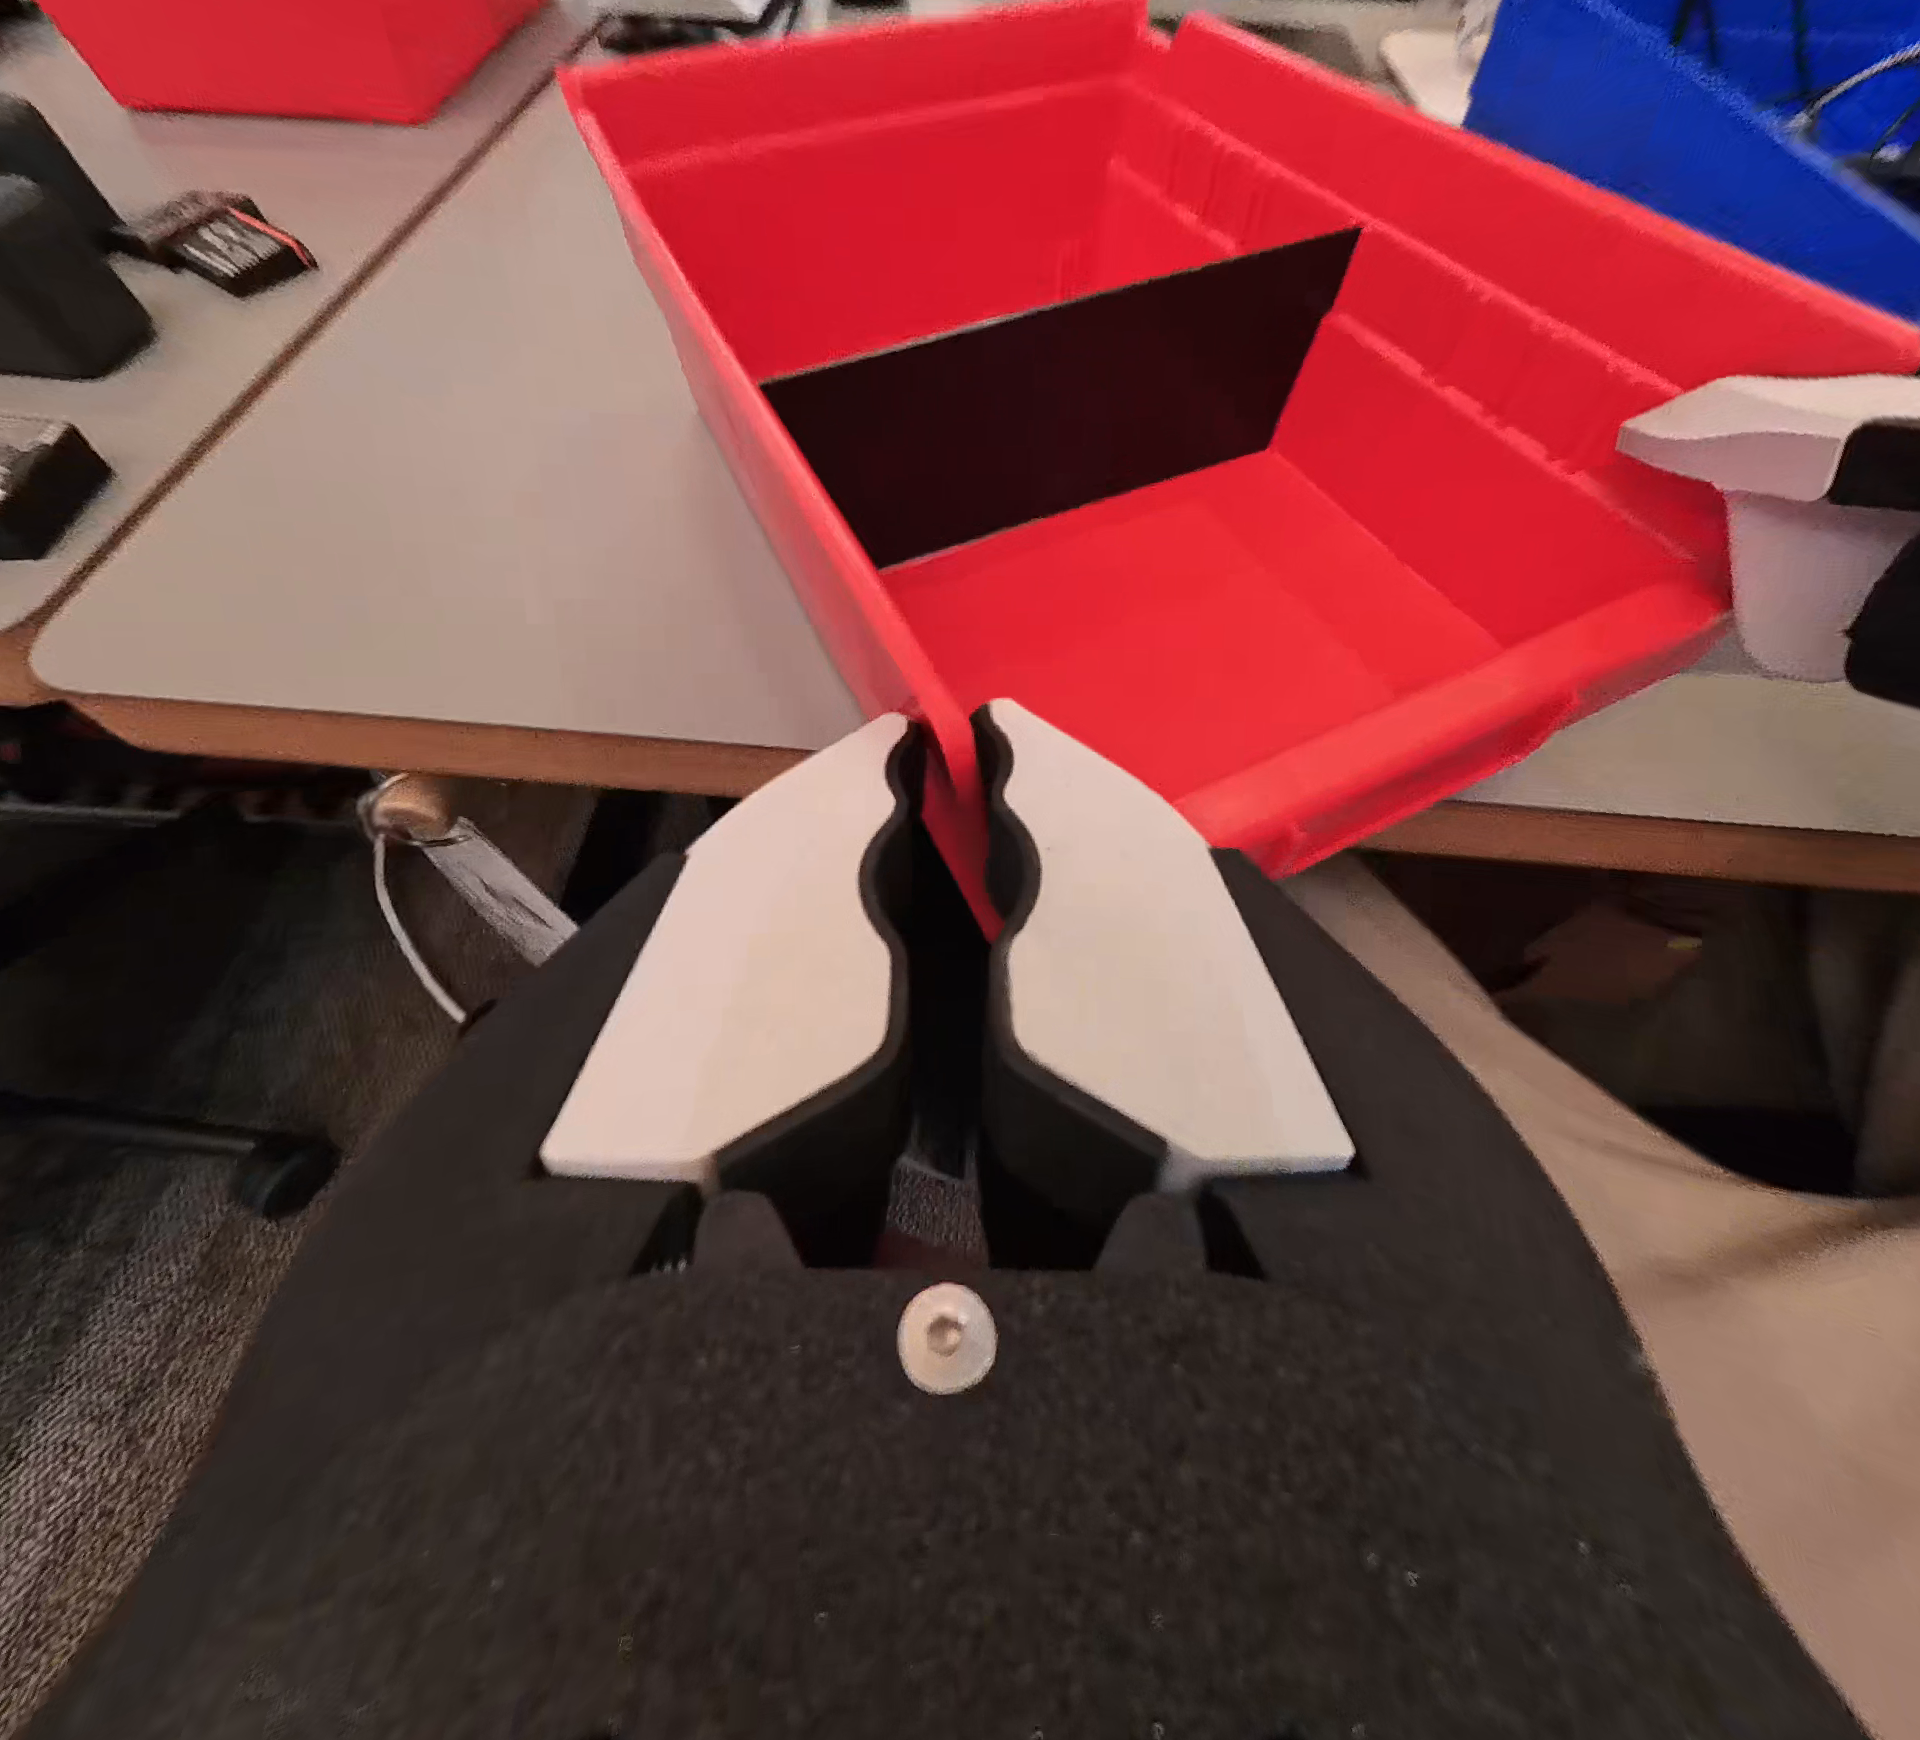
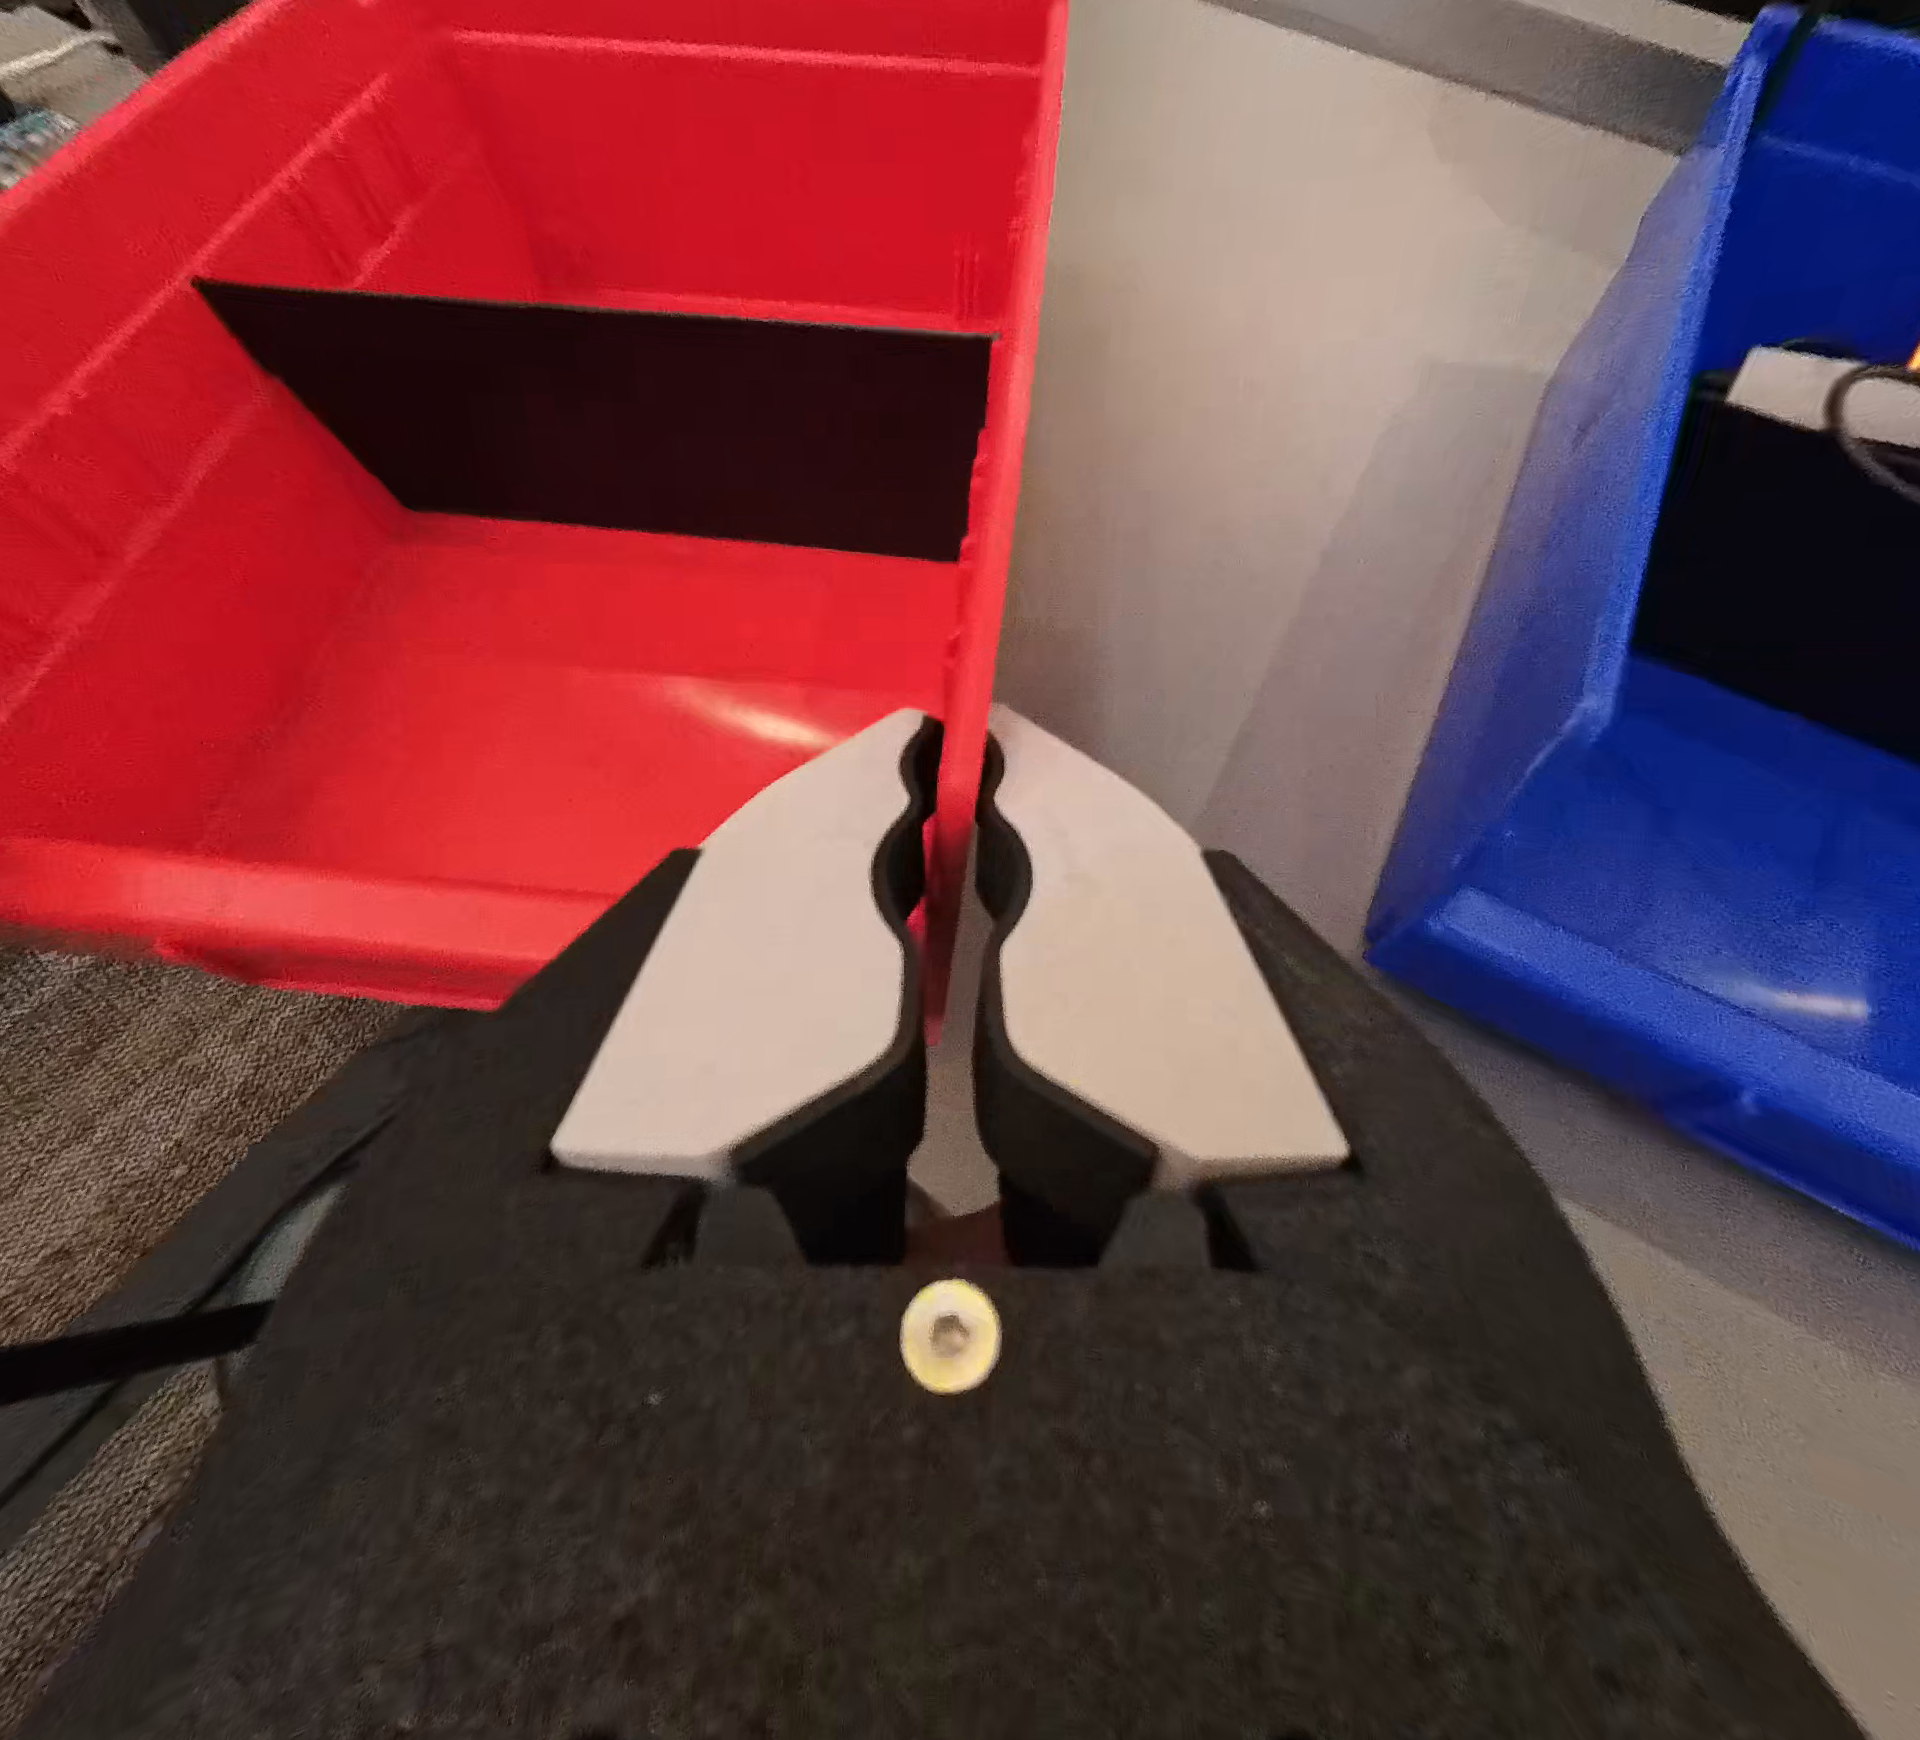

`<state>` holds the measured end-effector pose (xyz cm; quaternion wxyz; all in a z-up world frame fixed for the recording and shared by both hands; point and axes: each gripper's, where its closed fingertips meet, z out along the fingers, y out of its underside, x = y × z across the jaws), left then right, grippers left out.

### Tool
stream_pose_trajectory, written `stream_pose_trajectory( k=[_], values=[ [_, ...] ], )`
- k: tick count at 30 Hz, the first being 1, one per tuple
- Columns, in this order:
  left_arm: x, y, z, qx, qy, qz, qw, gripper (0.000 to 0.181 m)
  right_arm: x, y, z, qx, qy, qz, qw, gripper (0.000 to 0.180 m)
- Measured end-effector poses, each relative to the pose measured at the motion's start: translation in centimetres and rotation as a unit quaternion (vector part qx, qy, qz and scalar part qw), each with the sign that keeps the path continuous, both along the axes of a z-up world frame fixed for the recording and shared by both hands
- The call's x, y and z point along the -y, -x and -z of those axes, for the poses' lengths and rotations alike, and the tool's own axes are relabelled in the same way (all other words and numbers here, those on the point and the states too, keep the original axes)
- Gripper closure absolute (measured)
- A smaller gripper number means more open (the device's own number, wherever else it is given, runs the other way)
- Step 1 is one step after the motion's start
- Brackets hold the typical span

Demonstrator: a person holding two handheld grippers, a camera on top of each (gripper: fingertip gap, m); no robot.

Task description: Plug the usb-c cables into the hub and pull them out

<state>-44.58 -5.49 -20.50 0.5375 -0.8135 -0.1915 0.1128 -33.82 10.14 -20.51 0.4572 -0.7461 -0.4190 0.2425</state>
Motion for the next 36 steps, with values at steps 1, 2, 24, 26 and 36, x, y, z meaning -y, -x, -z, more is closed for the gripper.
stream_pose_trajectory(
  k=[1, 2, 24, 26, 36],
  values=[
    [0.3, -0.4, -0.8, -0.009, -0.009, -0.002, 1.000, 0.173, 0.2, -0.3, -1.1, -0.013, -0.013, -0.003, 1.000, 0.176],
    [0.4, -0.8, -1.6, -0.020, -0.009, -0.004, 1.000, 0.173, 0.3, -0.8, -2.1, -0.018, -0.015, -0.005, 1.000, 0.176],
    [-37.1, -41.0, -12.0, -0.106, -0.111, 0.296, 0.943, 0.172, -28.7, -48.0, -9.4, -0.070, -0.049, 0.299, 0.950, 0.177],
    [-39.6, -43.8, -8.9, -0.108, -0.090, 0.301, 0.943, 0.174, -30.3, -51.1, -5.9, -0.062, -0.020, 0.321, 0.945, 0.176],
    [-42.4, -45.5, 0.2, -0.053, -0.022, 0.305, 0.951, 0.171, -34.1, -52.2, 1.1, -0.028, -0.017, 0.313, 0.949, 0.177]
  ],
)
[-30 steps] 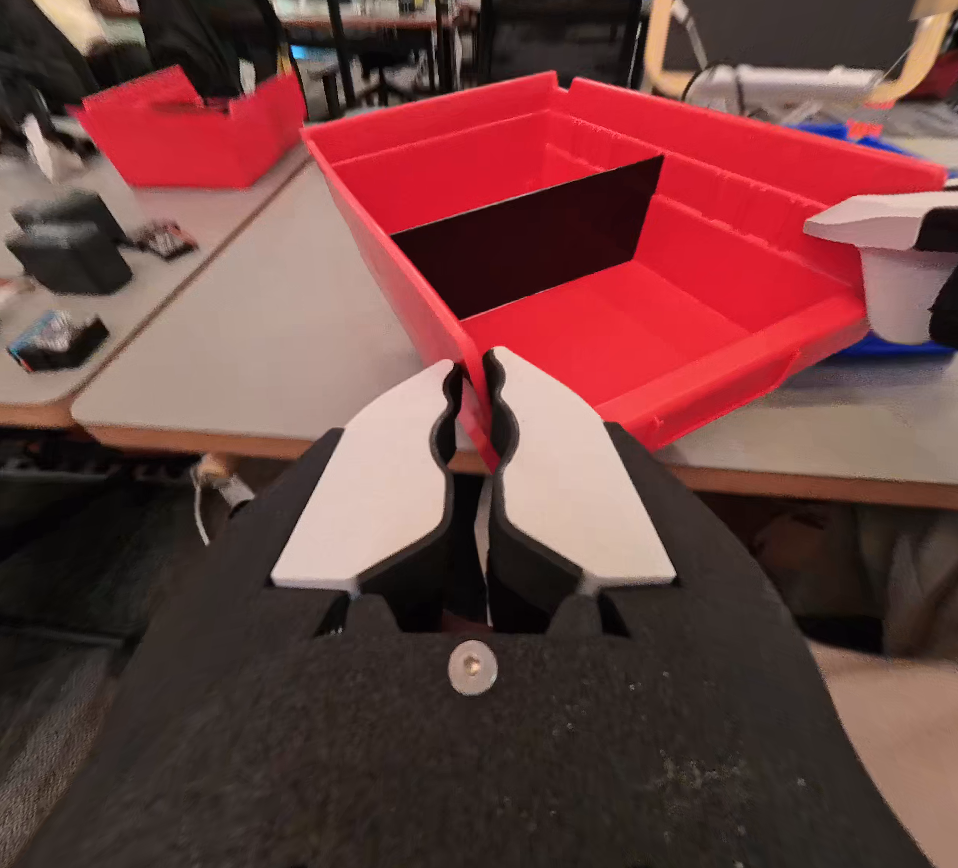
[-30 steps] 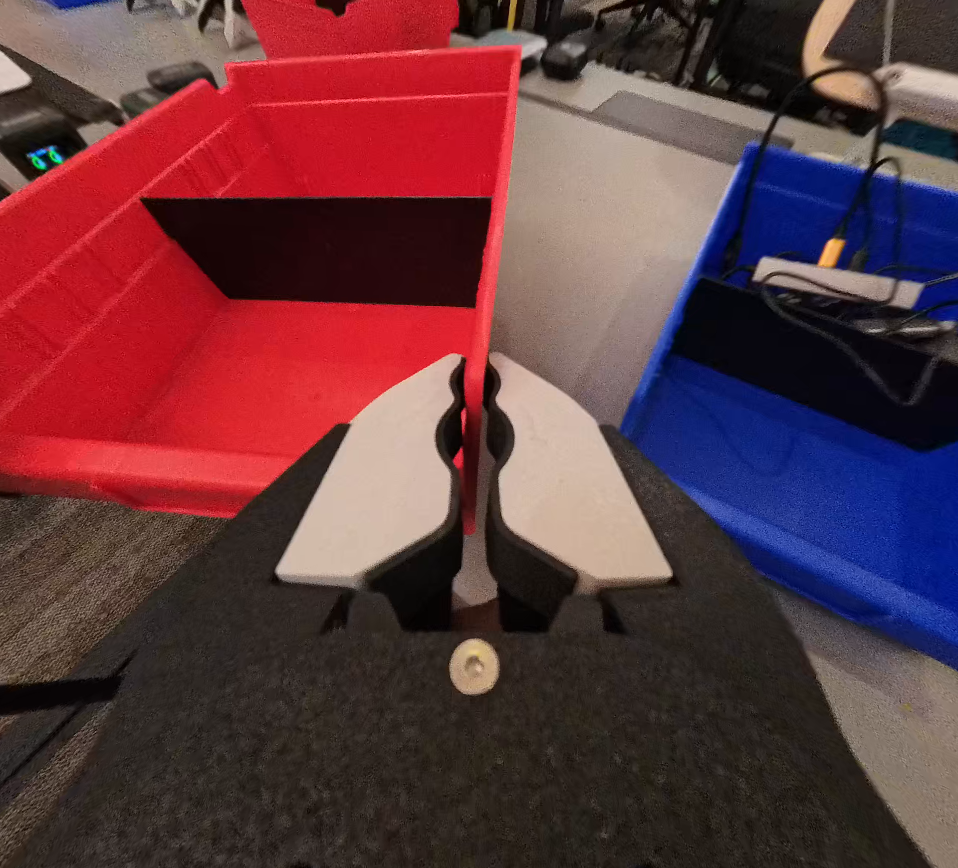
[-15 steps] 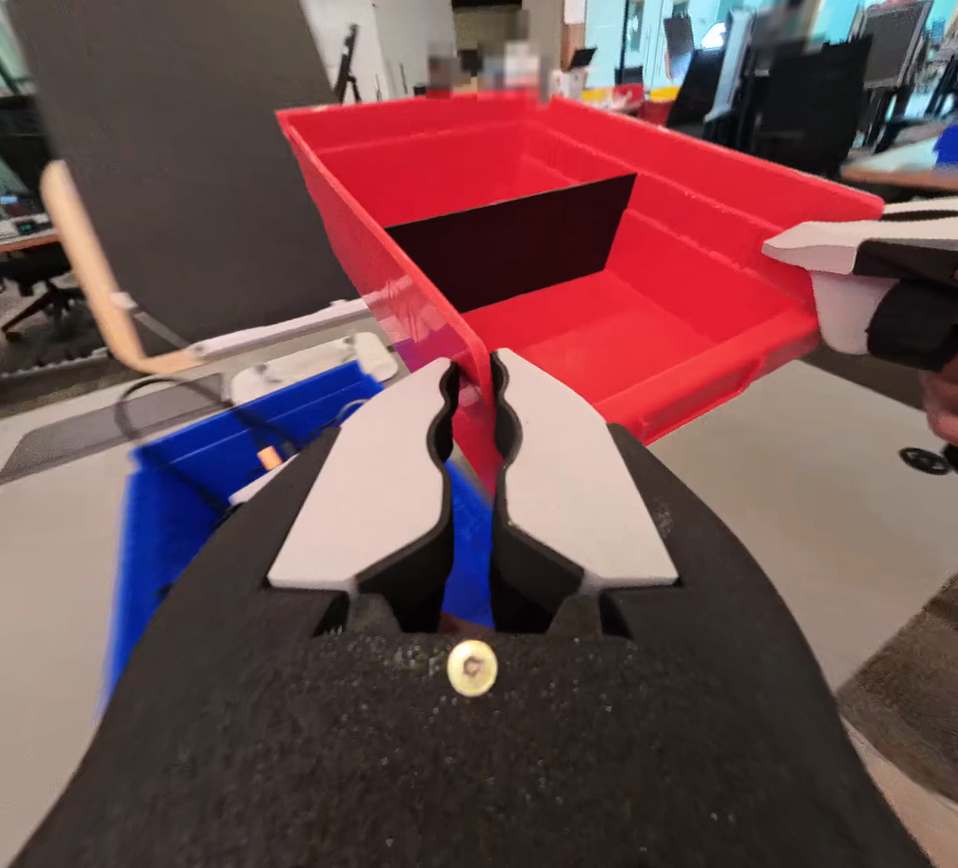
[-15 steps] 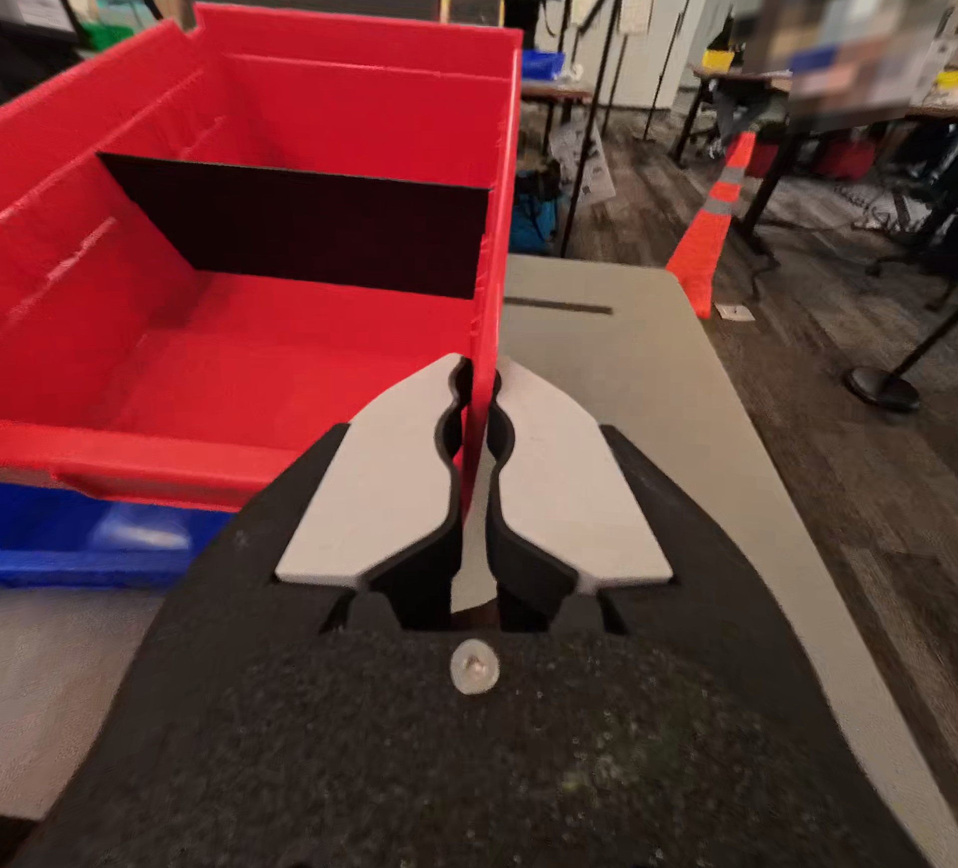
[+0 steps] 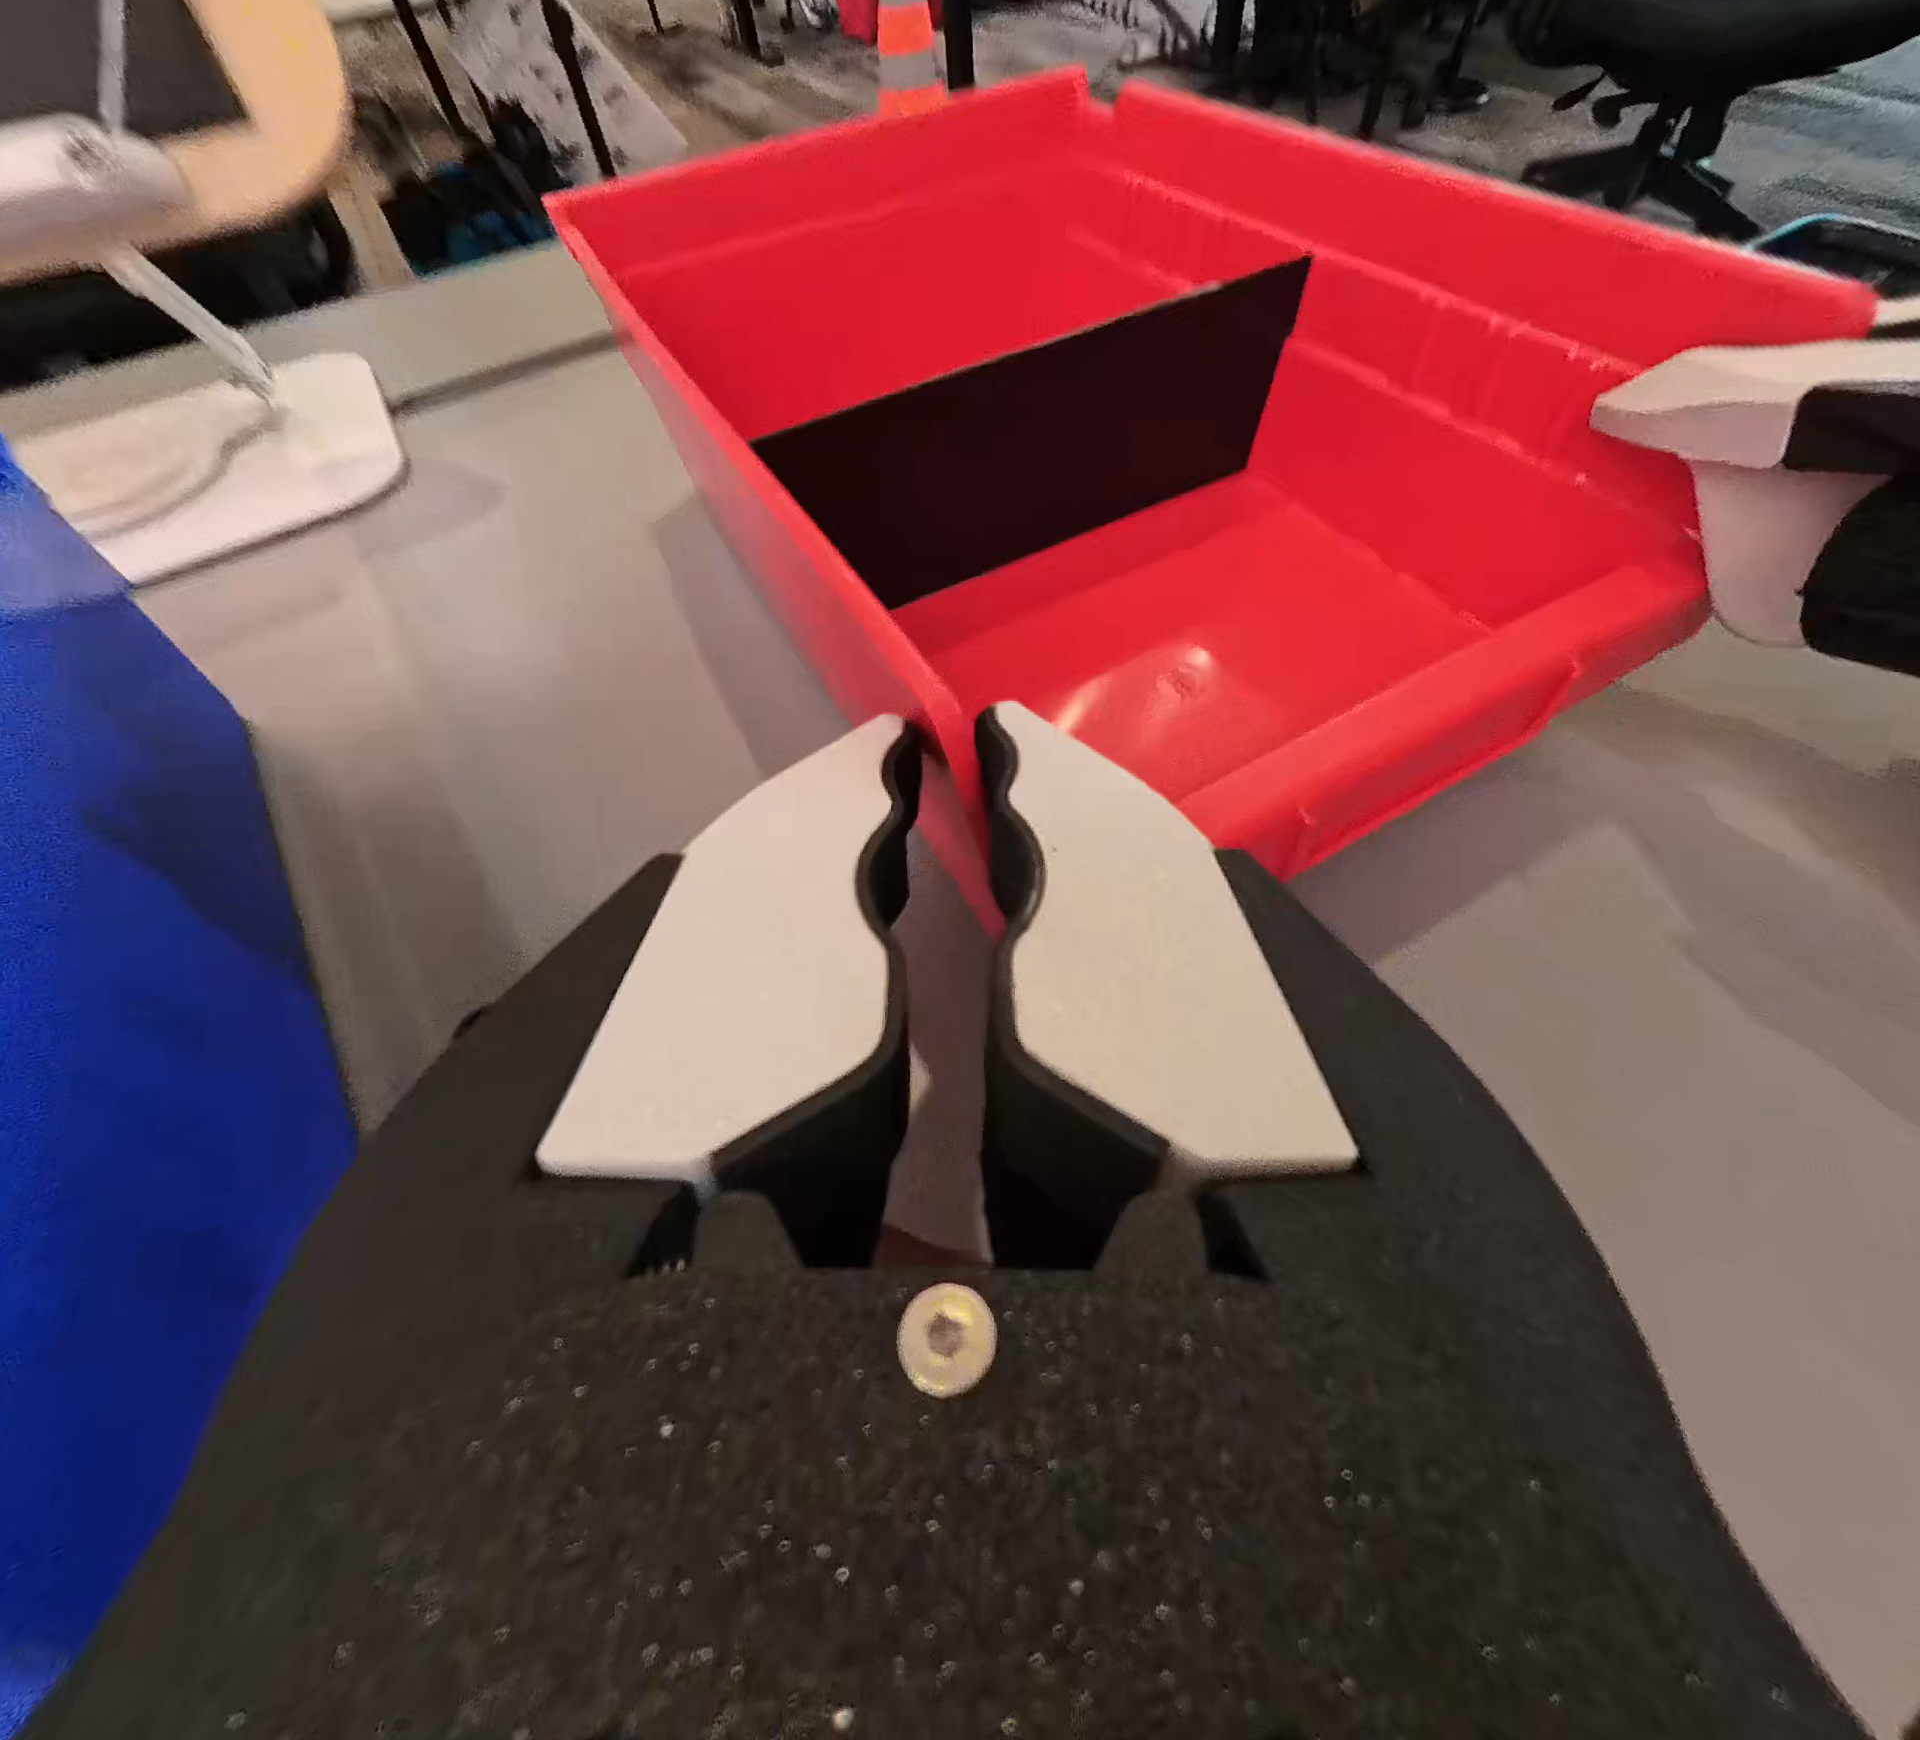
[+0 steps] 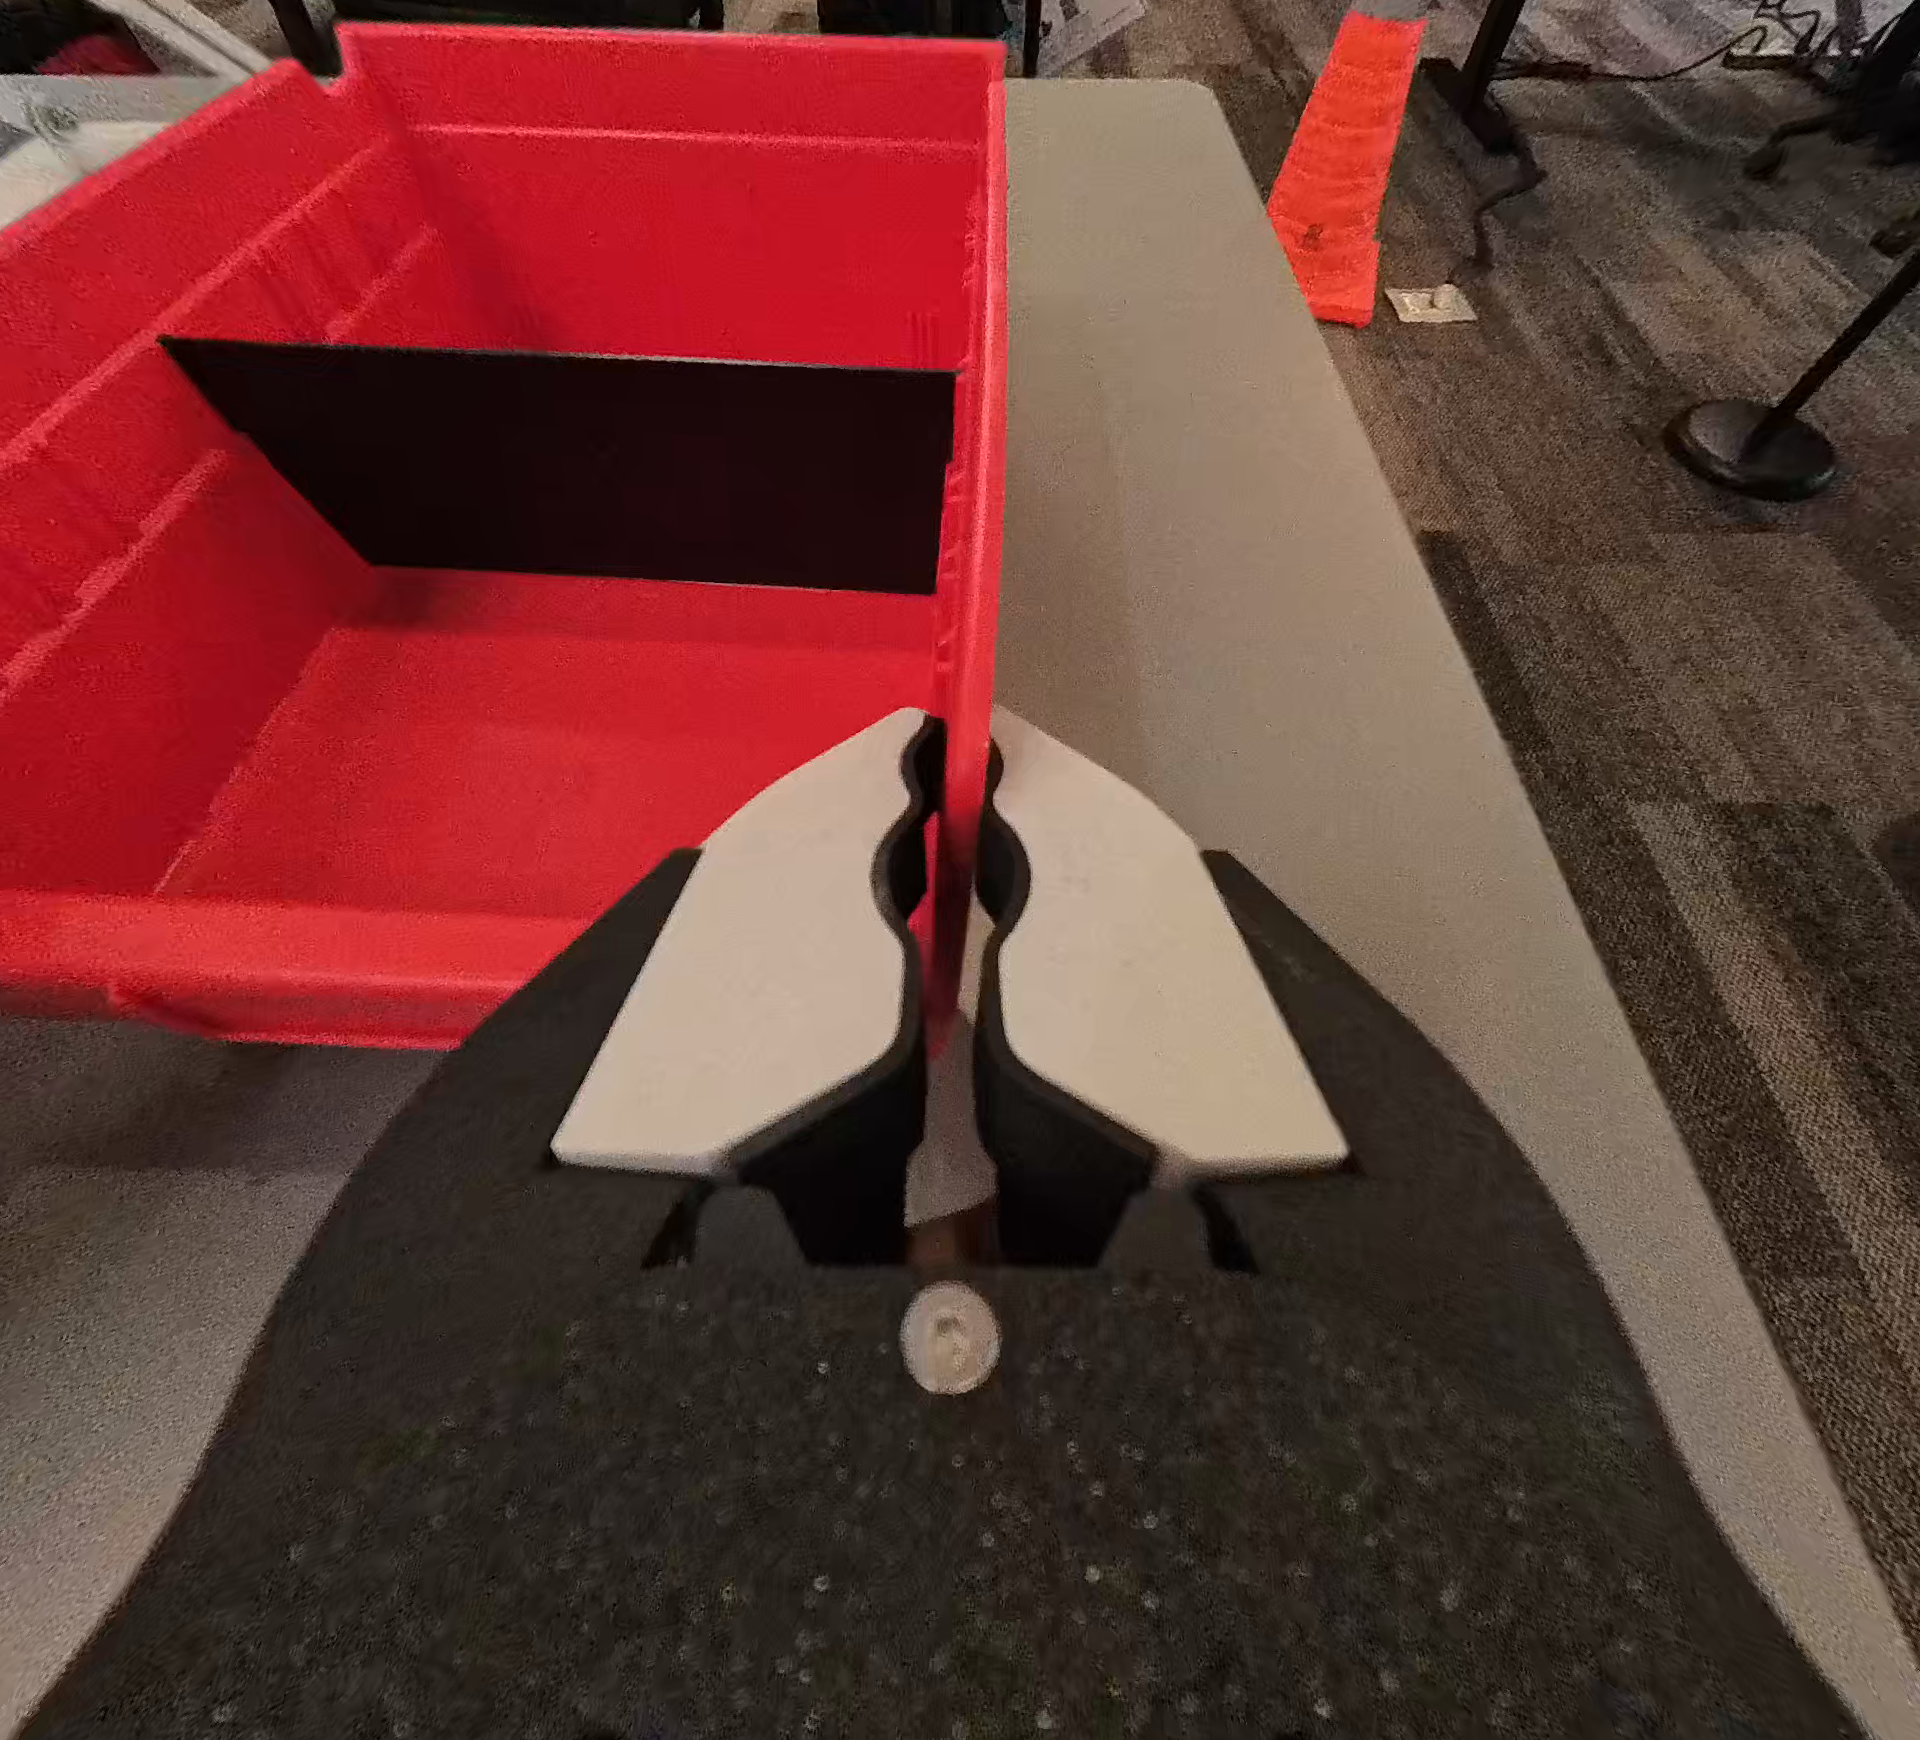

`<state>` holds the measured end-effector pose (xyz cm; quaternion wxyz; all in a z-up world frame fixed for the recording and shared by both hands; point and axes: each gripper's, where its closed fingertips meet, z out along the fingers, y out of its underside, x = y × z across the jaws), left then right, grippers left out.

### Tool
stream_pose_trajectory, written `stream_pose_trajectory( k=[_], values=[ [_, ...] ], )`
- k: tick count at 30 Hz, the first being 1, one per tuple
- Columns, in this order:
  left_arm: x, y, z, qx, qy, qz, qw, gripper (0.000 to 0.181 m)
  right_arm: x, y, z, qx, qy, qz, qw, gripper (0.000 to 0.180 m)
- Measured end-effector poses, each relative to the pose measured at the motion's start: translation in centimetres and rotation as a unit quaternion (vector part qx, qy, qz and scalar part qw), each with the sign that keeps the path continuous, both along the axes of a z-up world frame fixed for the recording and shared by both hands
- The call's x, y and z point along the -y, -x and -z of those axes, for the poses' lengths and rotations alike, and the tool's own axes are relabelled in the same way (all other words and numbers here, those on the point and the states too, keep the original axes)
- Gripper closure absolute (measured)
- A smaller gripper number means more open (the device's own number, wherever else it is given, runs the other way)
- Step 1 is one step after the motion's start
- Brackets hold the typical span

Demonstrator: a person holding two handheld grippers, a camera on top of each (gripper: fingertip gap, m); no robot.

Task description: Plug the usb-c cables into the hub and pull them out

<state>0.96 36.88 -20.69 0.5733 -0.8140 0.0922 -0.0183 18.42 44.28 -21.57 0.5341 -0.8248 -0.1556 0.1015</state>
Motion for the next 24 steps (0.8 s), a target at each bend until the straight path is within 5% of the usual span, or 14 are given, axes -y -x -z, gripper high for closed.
stream_pose_trajectory(
  k=[6, 8, 12, 14, 19, 24],
  values=[
    [1.1, -1.2, 0.1, 0.057, 0.071, 0.081, 0.993, 0.158, -0.4, -0.5, 0.9, -0.002, 0.039, 0.032, 0.999, 0.173],
    [3.3, -1.4, -1.9, 0.083, 0.063, 0.129, 0.986, 0.149, 0.0, -1.5, 0.1, 0.034, 0.028, 0.036, 0.998, 0.157],
    [9.9, 1.3, -5.5, 0.107, 0.043, 0.208, 0.971, 0.145, 2.2, -2.2, -5.2, 0.045, -0.030, 0.029, 0.998, 0.145],
    [12.8, 4.6, -6.1, 0.107, 0.051, 0.212, 0.970, 0.128, 4.1, 0.4, -8.6, 0.022, -0.065, -0.026, 0.997, 0.137],
    [16.3, 19.1, -6.6, 0.030, -0.030, 0.017, 0.999, 0.129, 10.1, 13.2, -12.9, -0.017, -0.116, -0.171, 0.978, 0.133],
    [18.0, 26.4, -2.7, 0.032, -0.027, -0.110, 0.993, 0.130, 15.2, 26.3, -5.4, -0.061, -0.021, -0.228, 0.972, 0.121]
  ],
)
